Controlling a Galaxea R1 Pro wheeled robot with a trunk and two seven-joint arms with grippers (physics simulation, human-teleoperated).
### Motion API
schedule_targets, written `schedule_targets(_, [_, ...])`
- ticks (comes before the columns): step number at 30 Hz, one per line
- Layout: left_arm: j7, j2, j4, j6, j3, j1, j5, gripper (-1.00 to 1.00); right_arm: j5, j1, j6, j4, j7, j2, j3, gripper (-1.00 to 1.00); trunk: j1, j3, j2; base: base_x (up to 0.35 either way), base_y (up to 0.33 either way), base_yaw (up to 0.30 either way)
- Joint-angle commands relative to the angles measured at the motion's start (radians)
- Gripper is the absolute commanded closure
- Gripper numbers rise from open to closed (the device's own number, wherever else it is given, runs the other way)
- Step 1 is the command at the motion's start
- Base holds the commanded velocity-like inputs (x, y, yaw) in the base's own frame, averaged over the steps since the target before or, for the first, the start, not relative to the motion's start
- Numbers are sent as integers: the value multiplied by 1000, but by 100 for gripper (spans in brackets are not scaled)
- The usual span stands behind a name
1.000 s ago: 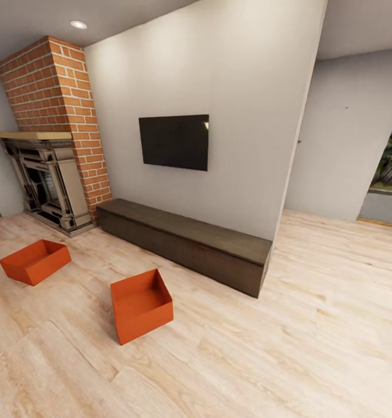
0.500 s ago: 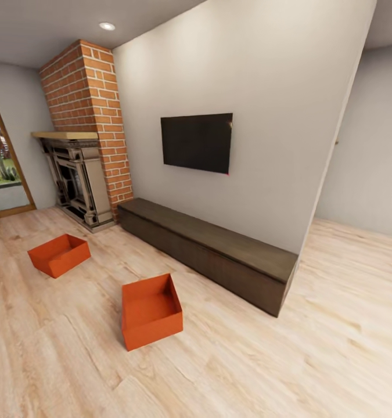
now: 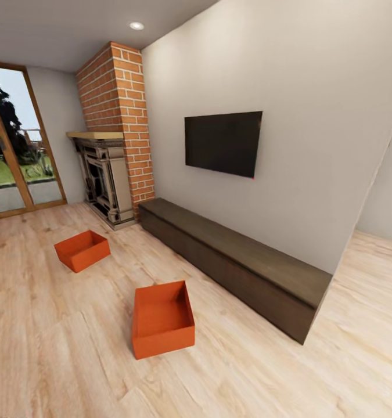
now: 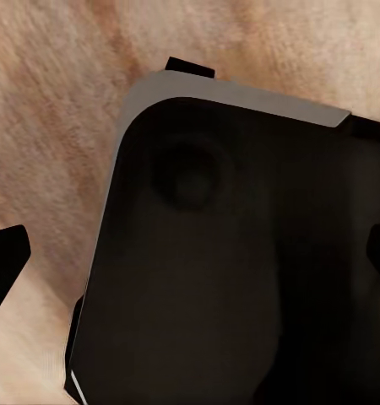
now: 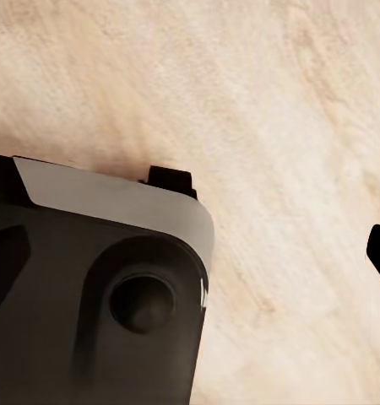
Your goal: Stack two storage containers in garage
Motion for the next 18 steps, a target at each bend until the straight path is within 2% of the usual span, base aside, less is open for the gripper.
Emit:
schedule_targets(1, [1, 0, -1, -1, 2, 0, 4, -100, 11, -1, -3, 3, -7, 0, 5, -100, 1, -1, 0, 320, -11, 270])
schedule_targets(12, [1, 0, -1, -3, 2, 0, 4, -100, 11, -1, -3, 3, -7, 0, 7, -100, 1, -1, 0, 322, -2, 269])
schedule_targets(18, [1, -1, -2, -14, 1, 0, 1, -100, 8, -1, -4, 3, -12, -1, 2, -100, 1, -1, 0, 232, 0, 88])
